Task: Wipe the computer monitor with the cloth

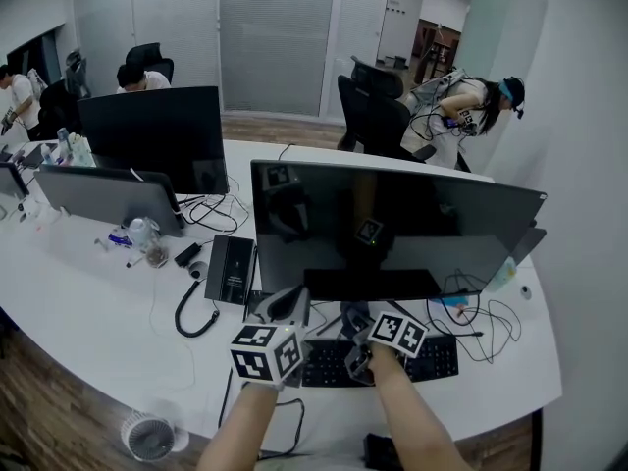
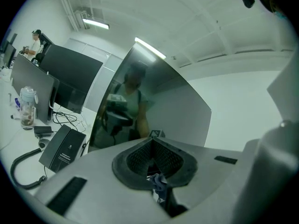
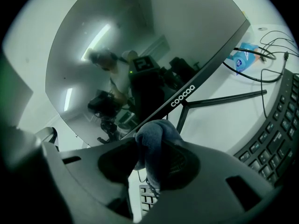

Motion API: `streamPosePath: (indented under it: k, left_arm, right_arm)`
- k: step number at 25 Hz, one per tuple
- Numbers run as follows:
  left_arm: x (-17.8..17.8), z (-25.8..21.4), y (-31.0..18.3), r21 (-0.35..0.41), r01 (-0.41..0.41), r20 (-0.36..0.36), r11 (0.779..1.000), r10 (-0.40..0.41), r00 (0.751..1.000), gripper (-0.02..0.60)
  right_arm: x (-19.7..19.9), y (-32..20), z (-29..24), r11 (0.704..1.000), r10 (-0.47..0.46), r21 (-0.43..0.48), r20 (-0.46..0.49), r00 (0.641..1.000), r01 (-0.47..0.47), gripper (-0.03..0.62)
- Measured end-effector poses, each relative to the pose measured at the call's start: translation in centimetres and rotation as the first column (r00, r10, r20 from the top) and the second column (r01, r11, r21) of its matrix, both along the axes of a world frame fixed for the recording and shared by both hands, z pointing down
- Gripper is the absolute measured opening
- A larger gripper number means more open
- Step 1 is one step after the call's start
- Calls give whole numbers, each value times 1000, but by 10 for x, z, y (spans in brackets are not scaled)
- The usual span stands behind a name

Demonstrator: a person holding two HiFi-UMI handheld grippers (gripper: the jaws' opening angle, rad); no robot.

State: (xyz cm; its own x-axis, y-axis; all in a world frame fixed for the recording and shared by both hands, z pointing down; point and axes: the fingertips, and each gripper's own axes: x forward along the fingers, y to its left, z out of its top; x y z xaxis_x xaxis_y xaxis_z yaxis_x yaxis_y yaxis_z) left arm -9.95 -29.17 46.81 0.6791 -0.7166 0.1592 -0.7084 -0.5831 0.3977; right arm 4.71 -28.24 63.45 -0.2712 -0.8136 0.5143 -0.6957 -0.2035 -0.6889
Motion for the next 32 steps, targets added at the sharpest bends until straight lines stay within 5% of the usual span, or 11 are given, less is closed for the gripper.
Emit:
streamPosePath:
  k: [32]
  left_arm:
    - [-63, 31, -10, -45, 65, 5, 997, -65, 998, 6]
  right_arm:
    - [-89, -19, 6, 996, -83, 40, 57, 995, 81, 127]
